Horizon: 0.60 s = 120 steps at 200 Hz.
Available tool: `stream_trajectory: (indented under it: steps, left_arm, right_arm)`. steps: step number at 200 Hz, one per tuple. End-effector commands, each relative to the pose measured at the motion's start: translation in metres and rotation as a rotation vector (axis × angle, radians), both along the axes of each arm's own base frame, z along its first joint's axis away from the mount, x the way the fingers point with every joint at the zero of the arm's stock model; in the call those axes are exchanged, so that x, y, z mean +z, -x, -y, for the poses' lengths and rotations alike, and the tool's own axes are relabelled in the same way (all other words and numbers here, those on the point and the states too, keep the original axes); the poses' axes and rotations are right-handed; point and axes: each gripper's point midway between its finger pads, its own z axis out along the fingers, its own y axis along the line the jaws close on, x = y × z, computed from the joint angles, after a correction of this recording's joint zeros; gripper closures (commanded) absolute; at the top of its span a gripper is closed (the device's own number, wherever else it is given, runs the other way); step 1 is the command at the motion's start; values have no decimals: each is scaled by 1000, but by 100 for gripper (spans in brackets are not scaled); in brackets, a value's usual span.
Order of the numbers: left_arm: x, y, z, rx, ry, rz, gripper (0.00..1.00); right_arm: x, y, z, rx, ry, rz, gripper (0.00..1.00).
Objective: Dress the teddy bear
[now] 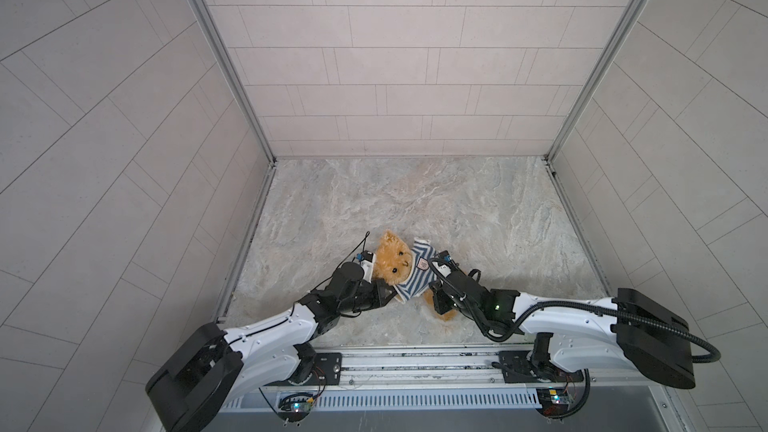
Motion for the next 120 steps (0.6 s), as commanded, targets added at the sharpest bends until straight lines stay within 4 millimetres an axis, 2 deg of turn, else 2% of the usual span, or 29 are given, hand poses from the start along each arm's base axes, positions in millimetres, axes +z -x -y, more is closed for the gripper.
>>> stream_trajectory:
  steps: [1,28,48,76,120]
  left_arm:
    - [-25,13,-8,-61,-89,-46,100]
    - [-27,5,-14,32,-84,-36,100]
    - [-22,1,-17,95,-84,-2,86]
    - [-11,-1,-12,143,-56,12,76]
    - [-9,-6,-12,199,-53,7,73]
  right_arm:
    - [-10,-13,23,-98,88,12,100]
    - [-14,-10,6,-57,71,-37,100]
    - [-11,-9,-11,-31,41,-40,100]
    - [-8,-7,-28,-4,25,-41,100]
    - [-12,-1,-34,8,16,-50,100]
